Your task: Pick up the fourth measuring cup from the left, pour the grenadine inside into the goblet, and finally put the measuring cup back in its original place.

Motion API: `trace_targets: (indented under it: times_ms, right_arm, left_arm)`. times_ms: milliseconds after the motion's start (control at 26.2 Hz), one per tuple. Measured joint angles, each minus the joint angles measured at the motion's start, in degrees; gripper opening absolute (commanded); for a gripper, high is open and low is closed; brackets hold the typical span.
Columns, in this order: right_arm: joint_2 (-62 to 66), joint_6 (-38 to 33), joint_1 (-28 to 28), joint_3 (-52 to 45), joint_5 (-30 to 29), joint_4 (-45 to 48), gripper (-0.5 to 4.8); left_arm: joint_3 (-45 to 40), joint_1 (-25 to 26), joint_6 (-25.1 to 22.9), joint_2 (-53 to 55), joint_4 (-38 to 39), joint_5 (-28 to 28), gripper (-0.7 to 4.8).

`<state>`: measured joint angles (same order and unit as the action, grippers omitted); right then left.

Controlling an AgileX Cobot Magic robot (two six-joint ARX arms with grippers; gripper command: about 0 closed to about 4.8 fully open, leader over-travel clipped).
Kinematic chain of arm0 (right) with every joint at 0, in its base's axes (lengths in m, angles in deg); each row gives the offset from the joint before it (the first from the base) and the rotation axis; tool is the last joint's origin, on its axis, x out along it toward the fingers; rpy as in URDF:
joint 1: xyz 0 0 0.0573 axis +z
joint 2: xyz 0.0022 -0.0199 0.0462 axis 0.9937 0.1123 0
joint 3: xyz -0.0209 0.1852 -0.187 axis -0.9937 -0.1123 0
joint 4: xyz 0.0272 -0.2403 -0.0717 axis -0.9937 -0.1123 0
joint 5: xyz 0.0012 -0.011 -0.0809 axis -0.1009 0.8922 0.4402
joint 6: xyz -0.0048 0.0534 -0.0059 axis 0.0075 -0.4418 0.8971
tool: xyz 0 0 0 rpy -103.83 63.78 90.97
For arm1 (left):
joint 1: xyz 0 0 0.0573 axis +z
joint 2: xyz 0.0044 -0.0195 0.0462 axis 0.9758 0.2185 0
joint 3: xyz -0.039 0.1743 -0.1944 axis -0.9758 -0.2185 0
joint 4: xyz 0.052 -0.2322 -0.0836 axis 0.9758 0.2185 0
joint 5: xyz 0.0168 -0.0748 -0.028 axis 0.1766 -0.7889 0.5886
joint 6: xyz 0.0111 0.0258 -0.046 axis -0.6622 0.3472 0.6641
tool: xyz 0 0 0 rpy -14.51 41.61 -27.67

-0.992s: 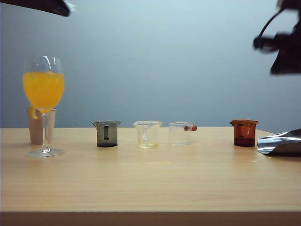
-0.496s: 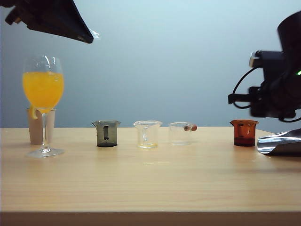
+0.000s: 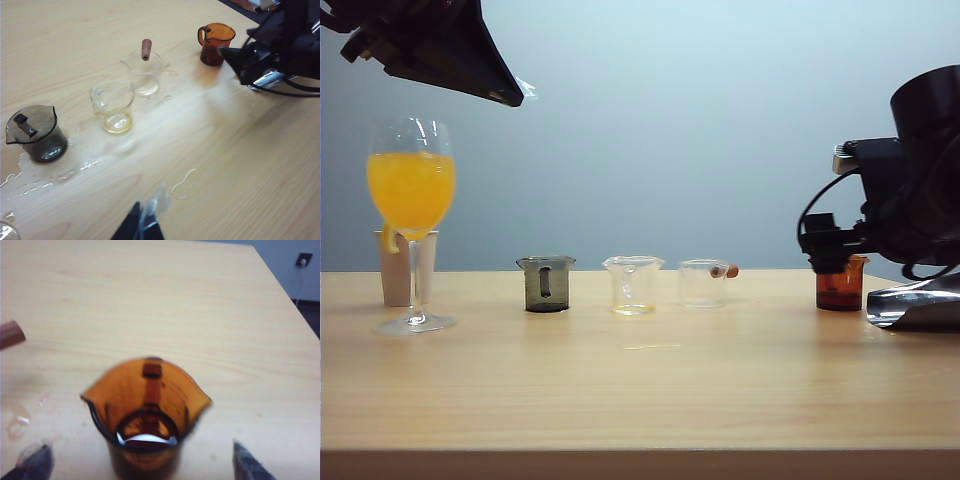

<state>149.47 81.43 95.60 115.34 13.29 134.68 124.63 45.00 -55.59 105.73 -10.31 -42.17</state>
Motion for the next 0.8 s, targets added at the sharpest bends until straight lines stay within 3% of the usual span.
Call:
trace_targets:
  times_ms: [801]
  right_arm:
    - [11.4,-2.9,-1.0,12.9,-1.7,-4.7,4.79]
  left_arm:
    - [0.0,0.0,-1.5,0.0,2.4,0.0,-0.05]
